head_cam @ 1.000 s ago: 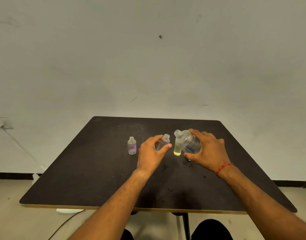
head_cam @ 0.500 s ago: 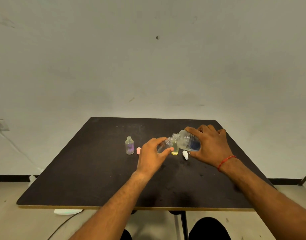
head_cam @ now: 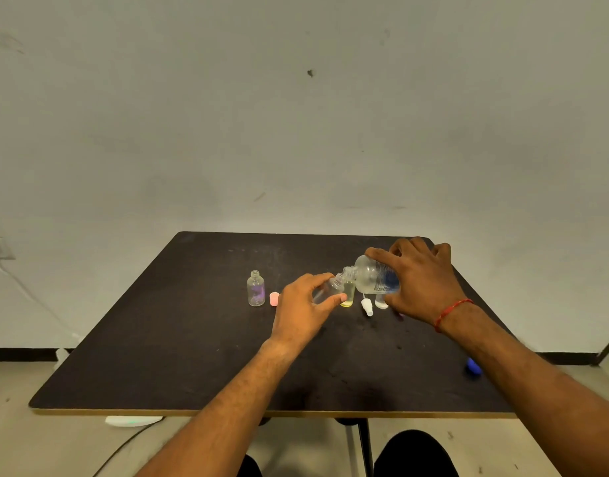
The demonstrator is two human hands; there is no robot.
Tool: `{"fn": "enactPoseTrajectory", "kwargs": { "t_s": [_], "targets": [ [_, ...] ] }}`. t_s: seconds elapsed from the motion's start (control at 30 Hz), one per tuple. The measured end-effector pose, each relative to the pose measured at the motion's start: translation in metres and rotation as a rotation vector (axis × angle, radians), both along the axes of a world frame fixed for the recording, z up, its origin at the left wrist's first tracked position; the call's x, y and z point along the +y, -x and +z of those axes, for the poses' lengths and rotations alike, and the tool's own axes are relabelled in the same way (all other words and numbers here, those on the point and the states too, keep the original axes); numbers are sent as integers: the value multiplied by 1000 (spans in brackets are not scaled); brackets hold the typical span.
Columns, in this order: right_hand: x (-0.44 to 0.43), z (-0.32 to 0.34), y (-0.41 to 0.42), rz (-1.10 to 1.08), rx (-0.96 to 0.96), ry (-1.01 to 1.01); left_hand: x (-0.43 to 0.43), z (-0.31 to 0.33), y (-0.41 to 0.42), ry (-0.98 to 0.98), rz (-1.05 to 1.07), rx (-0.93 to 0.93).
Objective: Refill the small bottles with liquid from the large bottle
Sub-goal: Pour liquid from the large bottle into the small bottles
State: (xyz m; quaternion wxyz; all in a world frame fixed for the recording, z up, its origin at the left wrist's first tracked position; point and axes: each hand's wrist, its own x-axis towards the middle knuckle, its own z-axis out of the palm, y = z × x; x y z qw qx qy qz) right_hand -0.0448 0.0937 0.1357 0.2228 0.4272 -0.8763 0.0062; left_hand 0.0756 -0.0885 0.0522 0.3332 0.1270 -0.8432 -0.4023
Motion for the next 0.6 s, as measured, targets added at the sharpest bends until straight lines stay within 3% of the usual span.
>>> {"fn": "enactPoseTrajectory", "kwargs": {
  "t_s": [0.6],
  "targets": [
    [-4, 11, 2, 18, 59, -51, -1, 1, 1, -3, 0, 9]
  ]
}}
